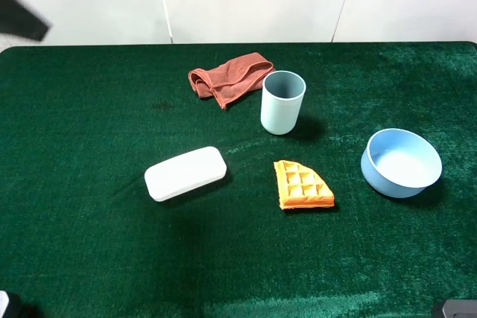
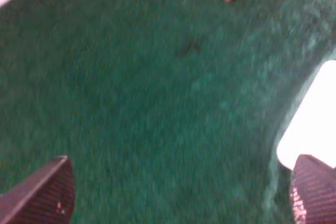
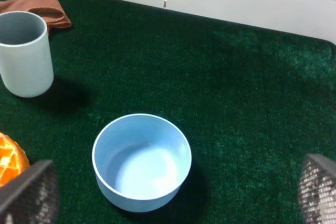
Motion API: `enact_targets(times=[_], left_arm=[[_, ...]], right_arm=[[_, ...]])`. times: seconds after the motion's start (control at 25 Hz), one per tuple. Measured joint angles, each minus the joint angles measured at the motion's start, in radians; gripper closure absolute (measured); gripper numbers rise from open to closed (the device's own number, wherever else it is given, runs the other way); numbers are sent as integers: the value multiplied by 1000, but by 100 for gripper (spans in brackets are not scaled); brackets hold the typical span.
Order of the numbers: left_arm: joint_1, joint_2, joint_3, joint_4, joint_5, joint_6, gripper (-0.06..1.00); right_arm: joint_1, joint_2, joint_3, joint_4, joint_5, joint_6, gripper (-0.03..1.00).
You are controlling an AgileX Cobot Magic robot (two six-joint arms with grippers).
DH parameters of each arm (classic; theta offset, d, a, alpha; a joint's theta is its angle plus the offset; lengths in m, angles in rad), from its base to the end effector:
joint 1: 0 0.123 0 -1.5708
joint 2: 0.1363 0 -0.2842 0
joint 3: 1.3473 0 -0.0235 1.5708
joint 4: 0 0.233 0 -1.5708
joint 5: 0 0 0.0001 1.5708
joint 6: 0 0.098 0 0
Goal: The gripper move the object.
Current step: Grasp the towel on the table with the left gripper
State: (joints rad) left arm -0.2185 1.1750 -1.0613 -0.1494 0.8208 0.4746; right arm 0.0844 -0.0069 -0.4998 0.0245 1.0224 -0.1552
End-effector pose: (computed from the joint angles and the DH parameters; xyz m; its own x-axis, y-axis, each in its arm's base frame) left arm 0.2178 -0.0593 0.3423 -0.5740 0.4979 -0.6501 0.5316 0.8305 0.1667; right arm -0.0129 0.0010 0.2687 -0.3951 -0.1758 -0.9017 -0.1609 0.9796 -0.1205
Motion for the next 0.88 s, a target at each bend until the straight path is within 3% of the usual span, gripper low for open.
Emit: enact_targets(times=[0.48,0.88], left_arm=[[-191,480,-396,17,-7,2,13],[-273,755,-593,17,5,20,13]], right_arm=[[0,0,0,0,0,0,27],[0,0,0,0,0,0,27]])
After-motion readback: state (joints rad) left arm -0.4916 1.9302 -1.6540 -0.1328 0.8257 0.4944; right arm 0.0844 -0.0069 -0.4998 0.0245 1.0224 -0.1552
